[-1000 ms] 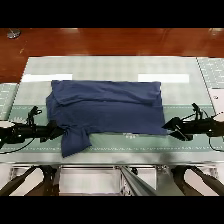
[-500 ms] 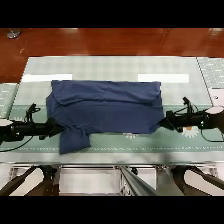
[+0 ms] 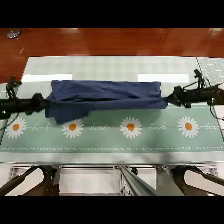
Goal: Fold the shirts.
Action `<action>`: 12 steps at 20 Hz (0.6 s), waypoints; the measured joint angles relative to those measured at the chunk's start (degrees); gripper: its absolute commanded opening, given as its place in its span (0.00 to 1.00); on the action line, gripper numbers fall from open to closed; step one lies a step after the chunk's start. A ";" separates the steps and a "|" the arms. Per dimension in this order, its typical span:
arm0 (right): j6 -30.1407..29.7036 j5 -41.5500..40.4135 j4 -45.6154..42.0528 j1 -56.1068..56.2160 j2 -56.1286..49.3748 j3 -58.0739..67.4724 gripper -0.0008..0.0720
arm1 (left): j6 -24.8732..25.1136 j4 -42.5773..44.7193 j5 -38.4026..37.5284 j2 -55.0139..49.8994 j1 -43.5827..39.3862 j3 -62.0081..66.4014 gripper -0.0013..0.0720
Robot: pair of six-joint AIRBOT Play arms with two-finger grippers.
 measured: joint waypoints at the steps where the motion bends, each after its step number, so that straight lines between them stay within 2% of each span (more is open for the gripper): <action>1: 0.02 -0.37 0.26 0.57 -1.73 2.14 0.04 | -0.13 0.02 1.36 -2.14 -1.29 2.69 0.04; 7: 2.54 -4.57 1.44 4.44 -14.19 15.37 0.05 | -3.45 0.00 4.98 -19.89 -7.04 20.26 0.04; 8: 3.26 -5.01 1.62 4.68 -16.20 17.27 0.12 | -4.04 0.04 4.39 -22.86 -7.54 22.99 0.06; 9: 3.78 -5.35 1.62 4.85 -17.97 18.73 0.52 | -4.28 0.02 3.85 -25.38 -7.98 25.24 0.39; 10: 4.17 -5.49 1.66 5.09 -19.54 20.04 0.87 | -4.68 0.02 2.91 -27.89 -8.39 27.32 0.98; 12: 4.55 -5.77 1.81 5.33 -21.70 21.68 0.87 | -5.14 0.09 -0.33 -31.54 -8.81 30.75 0.97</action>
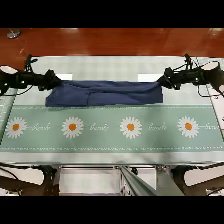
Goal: Fold the shirts.
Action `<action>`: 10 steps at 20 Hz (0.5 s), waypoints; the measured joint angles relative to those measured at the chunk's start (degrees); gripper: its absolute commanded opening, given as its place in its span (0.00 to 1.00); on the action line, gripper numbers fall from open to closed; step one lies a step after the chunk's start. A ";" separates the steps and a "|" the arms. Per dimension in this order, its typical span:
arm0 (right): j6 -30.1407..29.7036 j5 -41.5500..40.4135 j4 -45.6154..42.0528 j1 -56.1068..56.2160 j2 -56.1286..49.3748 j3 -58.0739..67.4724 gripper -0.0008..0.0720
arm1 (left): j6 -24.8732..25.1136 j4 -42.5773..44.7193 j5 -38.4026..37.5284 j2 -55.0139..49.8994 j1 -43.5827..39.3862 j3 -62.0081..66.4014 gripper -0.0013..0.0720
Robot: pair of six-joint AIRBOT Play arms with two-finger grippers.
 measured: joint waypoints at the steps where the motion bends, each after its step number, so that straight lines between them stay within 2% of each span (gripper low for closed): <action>1: 0.02 0.48 0.09 -0.26 -0.48 0.68 0.87 | -0.09 0.76 -2.12 -1.14 0.17 1.55 0.97; 6: -0.07 8.00 -3.82 -6.32 1.38 3.69 0.87 | -8.20 13.42 -13.42 0.02 5.88 7.78 0.97; 10: 0.79 11.74 -9.44 -8.79 2.51 2.62 0.87 | -10.51 18.75 -11.74 9.01 9.68 1.55 0.97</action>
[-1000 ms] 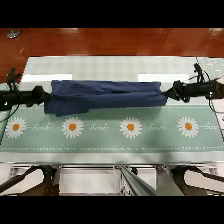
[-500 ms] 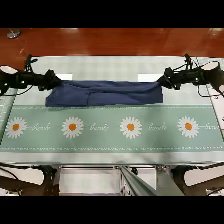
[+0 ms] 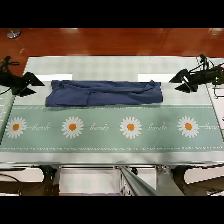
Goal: Fold the shirts.
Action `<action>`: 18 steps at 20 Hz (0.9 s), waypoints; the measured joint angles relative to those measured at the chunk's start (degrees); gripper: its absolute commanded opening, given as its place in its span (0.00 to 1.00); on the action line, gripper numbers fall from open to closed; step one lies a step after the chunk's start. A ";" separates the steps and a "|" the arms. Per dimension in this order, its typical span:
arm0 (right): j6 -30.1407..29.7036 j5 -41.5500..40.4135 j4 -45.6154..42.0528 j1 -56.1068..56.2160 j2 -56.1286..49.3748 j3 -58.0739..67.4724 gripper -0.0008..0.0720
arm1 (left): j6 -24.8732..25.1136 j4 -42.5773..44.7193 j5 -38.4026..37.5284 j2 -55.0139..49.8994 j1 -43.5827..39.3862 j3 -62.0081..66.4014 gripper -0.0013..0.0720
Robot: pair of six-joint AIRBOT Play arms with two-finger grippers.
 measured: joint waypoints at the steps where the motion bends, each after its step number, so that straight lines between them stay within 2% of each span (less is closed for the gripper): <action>1: 0.13 -0.35 -0.33 0.28 -0.04 -0.68 0.87 | 0.33 -0.11 2.75 3.43 0.09 -3.56 0.97; 5: 0.09 -2.32 0.28 3.32 -2.45 -1.95 0.87 | 3.37 -3.85 12.17 16.02 -2.34 -17.73 0.97; 9: 0.24 -3.32 1.33 6.67 -5.95 -2.29 0.87 | 5.01 -5.44 14.86 22.05 -7.06 -25.16 0.97; 10: 0.33 -3.37 1.97 7.41 -6.69 -2.29 0.86 | 5.22 -5.77 15.23 22.58 -8.39 -25.94 0.97; 11: 0.52 -3.37 2.56 7.93 -7.26 -2.23 0.80 | 5.40 -5.99 15.80 22.93 -9.90 -26.51 0.97; 13: 0.52 -3.58 3.23 9.11 -8.28 -1.92 0.51 | 5.53 -6.14 16.59 23.04 -12.90 -27.23 0.97; 14: 0.35 -3.80 3.17 9.60 -8.61 -1.70 0.23 | 5.60 -6.21 17.40 22.80 -14.34 -27.43 0.97; 15: 0.20 -4.22 3.32 9.97 -8.87 -1.42 0.05 | 5.62 -6.36 17.59 22.40 -15.87 -27.56 0.96; 16: 0.17 -4.26 4.00 10.29 -8.94 -1.11 0.05 | 5.68 -6.62 18.12 21.90 -17.25 -27.61 0.77; 17: 0.13 -4.04 4.61 10.54 -8.98 -0.83 0.04 | 5.70 -6.95 18.73 21.24 -18.60 -27.52 0.32; 18: 0.13 -3.69 4.66 10.62 -8.87 -0.61 0.04 | 5.86 -7.17 18.80 20.59 -19.80 -27.19 0.06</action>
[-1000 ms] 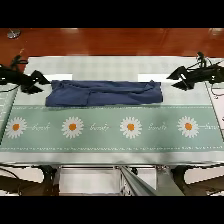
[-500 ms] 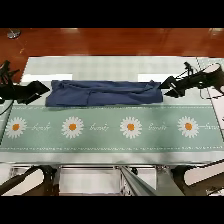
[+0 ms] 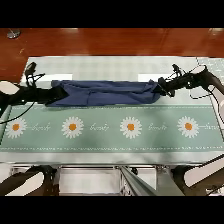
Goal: Fold the shirts.
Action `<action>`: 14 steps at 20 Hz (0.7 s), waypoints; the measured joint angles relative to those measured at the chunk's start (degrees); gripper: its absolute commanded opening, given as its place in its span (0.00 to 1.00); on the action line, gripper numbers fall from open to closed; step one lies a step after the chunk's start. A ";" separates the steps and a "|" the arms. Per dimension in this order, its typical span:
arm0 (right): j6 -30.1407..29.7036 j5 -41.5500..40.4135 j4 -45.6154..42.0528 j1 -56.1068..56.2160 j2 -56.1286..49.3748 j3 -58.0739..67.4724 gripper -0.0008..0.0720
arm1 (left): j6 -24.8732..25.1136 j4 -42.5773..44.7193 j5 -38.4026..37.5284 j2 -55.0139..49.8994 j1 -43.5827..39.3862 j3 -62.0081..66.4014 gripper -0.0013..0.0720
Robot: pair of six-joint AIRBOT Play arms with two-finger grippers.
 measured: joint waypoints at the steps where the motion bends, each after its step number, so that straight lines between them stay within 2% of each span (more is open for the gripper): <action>1: 0.00 0.70 0.31 -0.02 0.59 0.17 0.04 | 0.70 -0.44 0.46 -0.63 -1.20 0.48 0.04; 6: -0.09 4.59 -5.03 -2.14 9.62 -1.99 0.04 | 5.03 -4.04 1.49 -2.16 -7.02 4.70 0.04; 11: -1.20 5.25 -9.81 -6.82 28.37 -14.40 0.04 | 5.75 -5.29 5.25 -3.96 -16.39 8.52 0.04; 14: -1.31 5.22 -10.54 -8.48 41.31 -22.95 0.04 | 4.61 -5.51 7.54 -8.94 -24.44 12.44 0.04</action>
